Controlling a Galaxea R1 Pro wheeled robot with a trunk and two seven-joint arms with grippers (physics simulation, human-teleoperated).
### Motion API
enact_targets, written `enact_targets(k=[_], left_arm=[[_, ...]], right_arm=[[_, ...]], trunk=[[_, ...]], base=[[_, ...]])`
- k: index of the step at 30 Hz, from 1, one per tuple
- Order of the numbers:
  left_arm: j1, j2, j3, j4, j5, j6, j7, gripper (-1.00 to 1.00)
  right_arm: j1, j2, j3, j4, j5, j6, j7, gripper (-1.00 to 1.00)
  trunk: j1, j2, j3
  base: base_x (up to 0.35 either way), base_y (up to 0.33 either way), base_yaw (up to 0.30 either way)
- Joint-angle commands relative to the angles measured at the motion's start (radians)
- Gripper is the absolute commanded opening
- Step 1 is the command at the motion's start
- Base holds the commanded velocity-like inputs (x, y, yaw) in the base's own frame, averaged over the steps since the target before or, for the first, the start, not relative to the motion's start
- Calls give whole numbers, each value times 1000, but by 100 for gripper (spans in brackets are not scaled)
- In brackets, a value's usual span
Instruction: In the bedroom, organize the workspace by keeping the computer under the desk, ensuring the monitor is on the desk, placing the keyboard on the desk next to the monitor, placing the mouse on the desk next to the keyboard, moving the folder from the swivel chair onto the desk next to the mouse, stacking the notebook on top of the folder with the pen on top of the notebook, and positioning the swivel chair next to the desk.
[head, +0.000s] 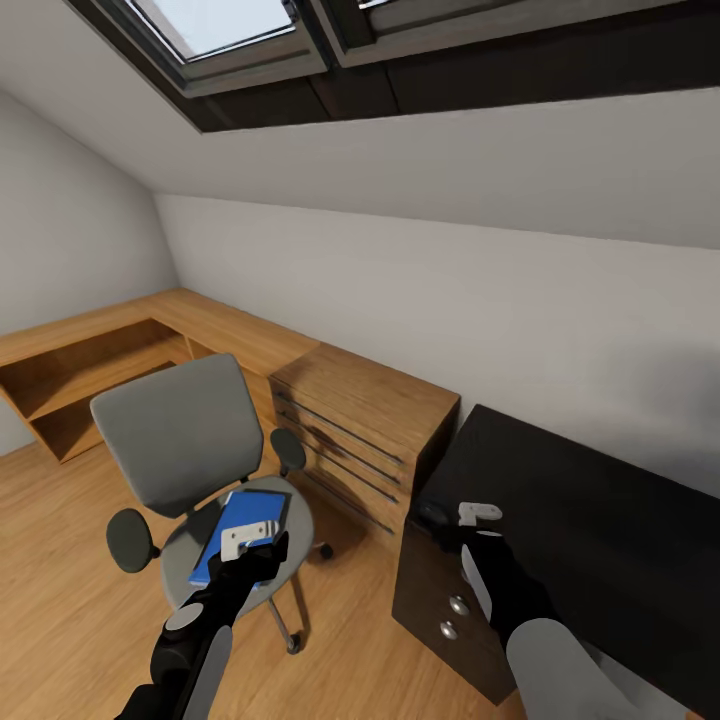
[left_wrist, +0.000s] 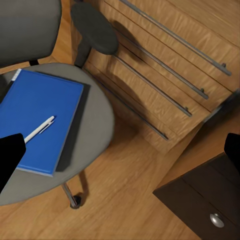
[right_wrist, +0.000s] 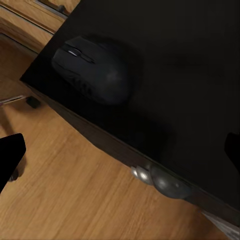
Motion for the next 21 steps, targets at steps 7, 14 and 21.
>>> enact_targets(k=[7, 14, 21], left_arm=[[-1, 0, -2, 1, 10, 4, 9, 100], [-1, 2, -2, 3, 12, 3, 9, 100], [-1, 2, -2, 3, 12, 3, 9, 100]], right_arm=[[-1, 3, -5, -2, 10, 5, 0, 100], [-1, 2, -5, -2, 9, 4, 0, 100], [-1, 1, -5, -2, 9, 4, 0, 100]], trunk=[[1, -2, -2], [1, -2, -2], [1, -2, -2]], base=[[-1, 0, 0], [-17, 27, -53], [-188, 180, -225]])
